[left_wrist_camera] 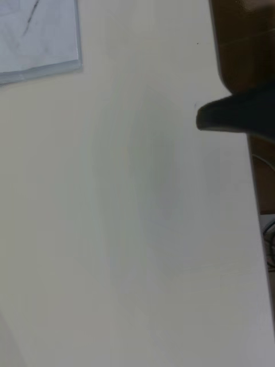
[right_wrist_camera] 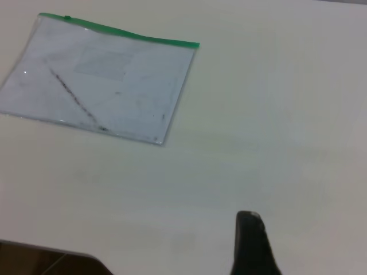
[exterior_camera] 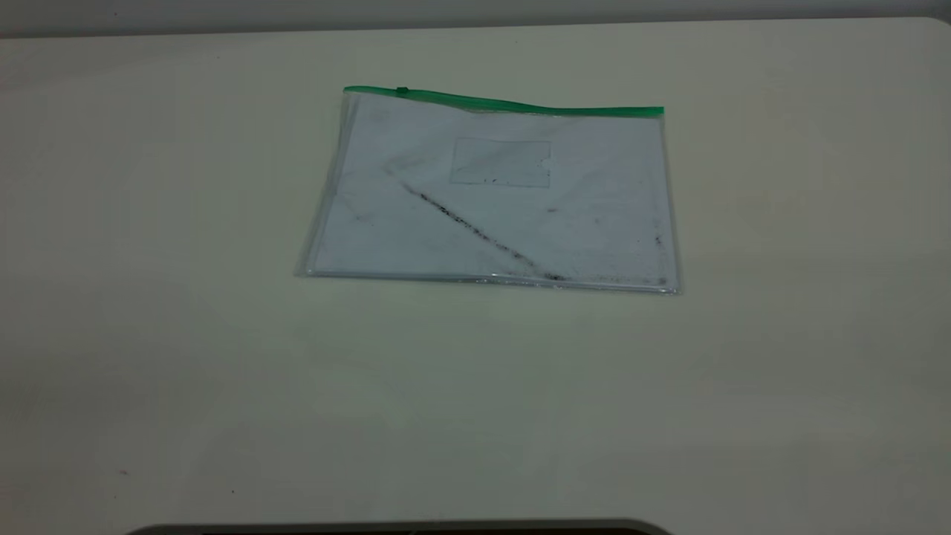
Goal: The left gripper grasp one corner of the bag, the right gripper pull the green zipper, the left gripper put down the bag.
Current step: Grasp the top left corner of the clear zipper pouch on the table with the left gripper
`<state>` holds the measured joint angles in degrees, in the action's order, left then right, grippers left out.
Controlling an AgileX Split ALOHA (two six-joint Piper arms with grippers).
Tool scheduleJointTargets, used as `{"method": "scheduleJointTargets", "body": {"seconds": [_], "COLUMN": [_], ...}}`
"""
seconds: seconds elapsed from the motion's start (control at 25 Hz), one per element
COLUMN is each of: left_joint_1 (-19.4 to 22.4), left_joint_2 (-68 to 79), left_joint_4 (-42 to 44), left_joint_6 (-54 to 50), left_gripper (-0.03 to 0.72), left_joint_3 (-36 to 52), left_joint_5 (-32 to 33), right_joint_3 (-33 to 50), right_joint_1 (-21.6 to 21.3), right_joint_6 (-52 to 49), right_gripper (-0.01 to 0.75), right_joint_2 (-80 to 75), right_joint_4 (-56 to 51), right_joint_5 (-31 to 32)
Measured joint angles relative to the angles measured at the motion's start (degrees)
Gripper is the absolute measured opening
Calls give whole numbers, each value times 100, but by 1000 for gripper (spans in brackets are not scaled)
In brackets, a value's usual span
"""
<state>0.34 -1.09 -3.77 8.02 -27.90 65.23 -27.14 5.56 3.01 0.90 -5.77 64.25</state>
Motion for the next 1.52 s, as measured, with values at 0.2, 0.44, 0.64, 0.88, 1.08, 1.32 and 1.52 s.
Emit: {"method": "scheduleJointTargets", "body": {"seconds": [0.2,0.44,0.64,0.88,1.08,1.32,1.52], "left_joint_1": [0,0,0,0,0,0,0], "left_joint_2": [0,0,0,0,0,0,26], "left_joint_4": [0,0,0,0,0,-6,-227], "left_joint_6": [0,8,8,8,8,2,-147], "left_gripper": [550,550,550,550,550,550,550], "left_joint_3": [0,0,0,0,0,0,0], "left_joint_5": [0,0,0,0,0,0,-16], "right_joint_3": [0,0,0,0,0,0,-6], "right_joint_1": [0,0,0,0,0,0,0], "right_joint_6": [0,0,0,0,0,0,53], "right_gripper": [524,524,524,524,524,524,524], "right_joint_2": [0,0,0,0,0,0,-19], "right_joint_4": [0,0,0,0,0,-7,-247], "right_joint_5": [0,0,0,0,0,0,-44]}}
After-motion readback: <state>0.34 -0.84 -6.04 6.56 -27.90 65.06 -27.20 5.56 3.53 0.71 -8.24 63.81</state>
